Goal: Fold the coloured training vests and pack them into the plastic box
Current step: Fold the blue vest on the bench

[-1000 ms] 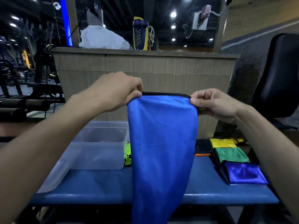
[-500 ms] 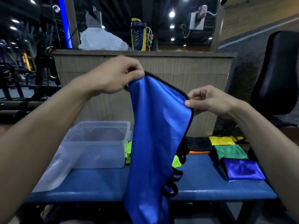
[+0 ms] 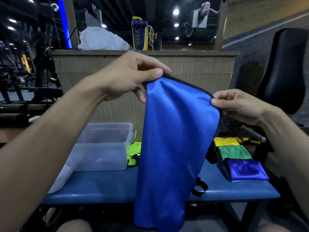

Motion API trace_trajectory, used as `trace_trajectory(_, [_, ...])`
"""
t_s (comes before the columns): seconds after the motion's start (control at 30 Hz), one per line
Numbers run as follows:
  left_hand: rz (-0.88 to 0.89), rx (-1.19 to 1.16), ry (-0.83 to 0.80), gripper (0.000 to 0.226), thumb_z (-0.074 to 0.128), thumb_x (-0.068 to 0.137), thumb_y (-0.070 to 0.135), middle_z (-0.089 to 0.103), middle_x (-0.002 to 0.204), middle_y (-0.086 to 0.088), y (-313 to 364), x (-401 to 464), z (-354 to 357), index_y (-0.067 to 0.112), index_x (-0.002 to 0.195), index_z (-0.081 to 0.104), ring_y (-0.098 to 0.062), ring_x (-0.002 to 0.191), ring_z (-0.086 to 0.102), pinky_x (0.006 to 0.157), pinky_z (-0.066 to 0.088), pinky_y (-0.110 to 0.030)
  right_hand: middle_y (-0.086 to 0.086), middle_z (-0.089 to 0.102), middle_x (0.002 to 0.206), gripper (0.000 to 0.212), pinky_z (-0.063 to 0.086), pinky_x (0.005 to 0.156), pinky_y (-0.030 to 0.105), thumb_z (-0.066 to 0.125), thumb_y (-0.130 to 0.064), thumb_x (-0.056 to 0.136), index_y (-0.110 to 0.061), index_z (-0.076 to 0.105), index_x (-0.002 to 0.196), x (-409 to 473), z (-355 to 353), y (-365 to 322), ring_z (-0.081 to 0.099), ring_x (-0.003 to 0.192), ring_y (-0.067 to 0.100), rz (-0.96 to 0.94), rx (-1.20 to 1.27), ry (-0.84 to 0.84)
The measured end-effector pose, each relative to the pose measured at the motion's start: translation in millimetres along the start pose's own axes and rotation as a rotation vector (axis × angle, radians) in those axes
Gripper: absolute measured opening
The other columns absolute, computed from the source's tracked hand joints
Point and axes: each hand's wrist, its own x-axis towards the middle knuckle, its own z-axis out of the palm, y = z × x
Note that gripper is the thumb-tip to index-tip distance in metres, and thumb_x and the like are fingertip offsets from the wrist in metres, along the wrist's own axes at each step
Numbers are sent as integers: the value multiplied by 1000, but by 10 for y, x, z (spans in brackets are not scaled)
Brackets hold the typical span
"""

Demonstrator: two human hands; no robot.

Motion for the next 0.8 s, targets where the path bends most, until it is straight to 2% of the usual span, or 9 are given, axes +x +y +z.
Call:
trace_trajectory(0.1, [55, 25, -32, 20, 59, 102, 17, 73, 104, -7, -41, 49, 266, 17, 116, 74, -20, 67, 60, 54, 56, -28, 4, 48, 57, 15, 35, 44, 15, 74, -24, 79, -13, 69, 71, -255, -131, 55, 40, 47, 8, 86, -23, -7])
trace_trajectory(0.17, [82, 1, -61, 20, 59, 103, 17, 71, 106, -13, -54, 107, 501, 15, 117, 73, -18, 67, 59, 53, 56, -28, 8, 43, 52, 14, 27, 38, 17, 64, -13, 84, -7, 64, 71, -433, -267, 116, 38, 39, 10, 150, -27, 35])
trace_trajectory(0.27, [134, -114, -111, 21, 59, 103, 14, 67, 95, -13, -39, 222, 871, 13, 120, 71, -14, 63, 60, 51, 56, -29, 12, 41, 52, 14, 15, 40, 24, 64, -13, 88, 0, 61, 82, -674, -497, 159, 34, 44, 17, 240, -125, 117])
trace_trajectory(0.37, [190, -224, -112, 20, 56, 104, 10, 63, 92, -18, 18, 369, 1175, 8, 121, 66, -20, 57, 62, 48, 56, -30, 5, 46, 48, 19, 24, 36, 15, 67, -19, 85, -2, 60, 91, -730, -699, -22, 38, 39, 15, 261, -229, 323])
trace_trajectory(0.5, [198, -382, 1, 17, 50, 105, 5, 63, 81, -2, -7, 558, 1238, 6, 114, 64, -23, 55, 66, 45, 54, -28, -3, 56, 57, 14, 36, 32, 13, 72, -23, 92, -21, 62, 82, -228, -725, -308, 52, 37, 2, 122, -290, 599])
trace_trajectory(0.57, [164, -412, 51, 18, 48, 105, 4, 65, 82, 3, -165, 625, 1157, 8, 109, 65, -23, 56, 67, 45, 54, -28, 0, 57, 67, 12, 33, 28, 16, 69, -21, 96, -21, 61, 87, 296, -584, -264, 55, 35, 2, 51, -337, 661])
trace_trajectory(0.63, [80, -411, 113, 21, 47, 104, 3, 67, 78, 5, -444, 657, 1061, 11, 102, 67, -21, 54, 67, 44, 55, -29, 1, 60, 68, 14, 39, 30, 20, 67, -21, 97, -19, 60, 85, 874, -385, -68, 62, 39, 6, 15, -468, 635])
trace_trajectory(0.73, [-126, -255, 241, 26, 45, 105, 4, 67, 86, -9, -1138, 615, 964, 14, 95, 67, -20, 49, 65, 43, 56, -35, 3, 67, 62, 16, 53, 45, 28, 67, -23, 94, -16, 65, 80, 1645, -36, 535, 69, 49, 11, 32, -654, 544])
trace_trajectory(0.8, [-278, -68, 277, 28, 46, 105, 8, 67, 80, -16, -1719, 499, 977, 20, 92, 68, -26, 49, 67, 48, 59, -45, -1, 67, 57, 23, 52, 55, 23, 67, -22, 93, -19, 63, 71, 2009, 325, 1057, 66, 48, 6, 73, -678, 439])
